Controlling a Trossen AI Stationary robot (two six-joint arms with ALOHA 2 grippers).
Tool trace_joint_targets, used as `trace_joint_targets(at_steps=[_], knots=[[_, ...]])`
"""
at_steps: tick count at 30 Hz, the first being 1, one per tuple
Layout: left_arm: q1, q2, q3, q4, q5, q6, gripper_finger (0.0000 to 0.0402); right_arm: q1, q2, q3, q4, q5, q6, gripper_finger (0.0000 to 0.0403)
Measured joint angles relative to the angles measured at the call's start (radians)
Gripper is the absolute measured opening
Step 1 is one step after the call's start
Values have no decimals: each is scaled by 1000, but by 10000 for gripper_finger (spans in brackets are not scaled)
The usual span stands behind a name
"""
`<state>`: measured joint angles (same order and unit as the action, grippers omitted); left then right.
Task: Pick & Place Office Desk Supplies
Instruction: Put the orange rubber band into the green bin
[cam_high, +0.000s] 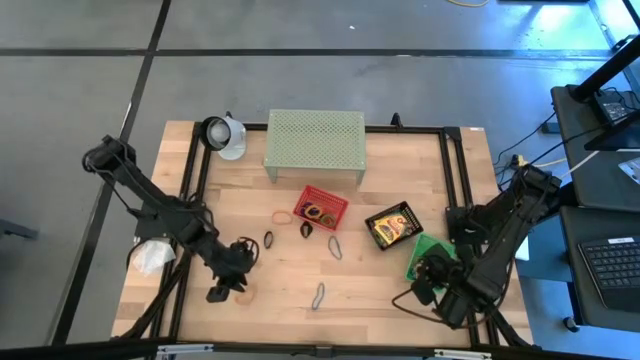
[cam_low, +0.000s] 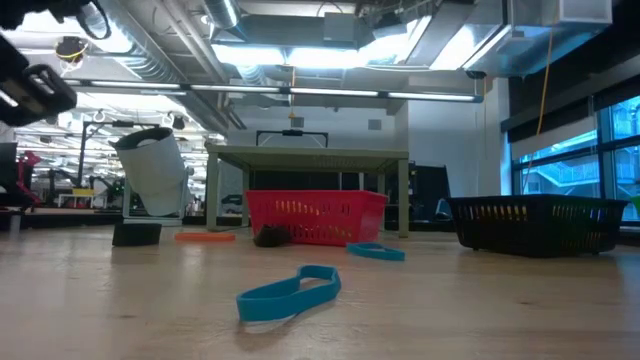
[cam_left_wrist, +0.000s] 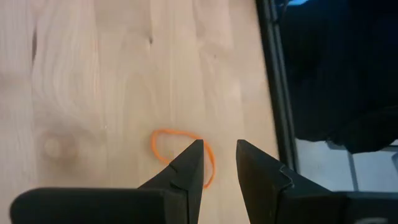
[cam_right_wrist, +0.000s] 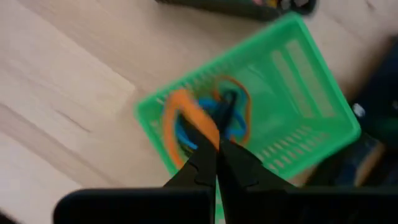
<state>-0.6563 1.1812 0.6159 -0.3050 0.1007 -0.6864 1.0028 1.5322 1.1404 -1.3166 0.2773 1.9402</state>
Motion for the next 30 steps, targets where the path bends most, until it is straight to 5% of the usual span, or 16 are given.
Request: trace_joint_targets(at_steps=[13,30], knots=[[-11,69,0,-16,-19,-26,88,22,0,-145,110,-80,68,0],[-3,135,0,-58,-17,-30,88,14,0,-150,101,-121,34,35]])
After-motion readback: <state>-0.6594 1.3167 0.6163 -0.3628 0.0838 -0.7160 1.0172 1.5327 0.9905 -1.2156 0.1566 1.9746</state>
